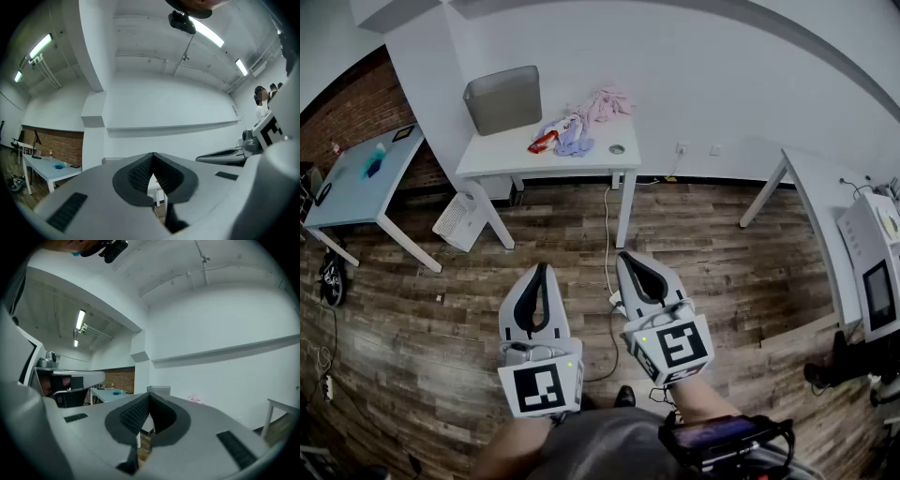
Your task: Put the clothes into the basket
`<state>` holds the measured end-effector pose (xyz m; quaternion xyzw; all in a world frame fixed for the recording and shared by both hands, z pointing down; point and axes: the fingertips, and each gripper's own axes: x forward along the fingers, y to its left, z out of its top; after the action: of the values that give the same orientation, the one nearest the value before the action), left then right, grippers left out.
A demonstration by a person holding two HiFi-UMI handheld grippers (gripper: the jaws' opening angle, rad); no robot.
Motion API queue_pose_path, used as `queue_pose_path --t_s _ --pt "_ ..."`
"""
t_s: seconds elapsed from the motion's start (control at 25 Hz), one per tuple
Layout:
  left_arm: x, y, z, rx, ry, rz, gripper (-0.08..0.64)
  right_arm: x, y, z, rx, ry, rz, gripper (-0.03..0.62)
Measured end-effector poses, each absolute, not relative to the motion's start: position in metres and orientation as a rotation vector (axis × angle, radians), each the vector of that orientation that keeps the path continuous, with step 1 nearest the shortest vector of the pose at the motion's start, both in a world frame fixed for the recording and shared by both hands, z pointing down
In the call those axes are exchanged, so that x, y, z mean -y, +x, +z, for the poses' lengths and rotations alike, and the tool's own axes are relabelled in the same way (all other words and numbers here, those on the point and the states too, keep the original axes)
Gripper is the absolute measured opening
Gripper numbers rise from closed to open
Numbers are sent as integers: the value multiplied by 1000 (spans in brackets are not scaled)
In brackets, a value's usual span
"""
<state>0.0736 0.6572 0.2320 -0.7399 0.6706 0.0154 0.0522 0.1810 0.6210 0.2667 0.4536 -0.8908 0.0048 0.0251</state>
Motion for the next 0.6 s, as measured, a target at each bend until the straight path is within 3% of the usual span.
queue_pose_path --t_s 0.6 --pt "-666 64 227 -2023 -2258 75 5 -633 167 257 2819 1411 -46 5"
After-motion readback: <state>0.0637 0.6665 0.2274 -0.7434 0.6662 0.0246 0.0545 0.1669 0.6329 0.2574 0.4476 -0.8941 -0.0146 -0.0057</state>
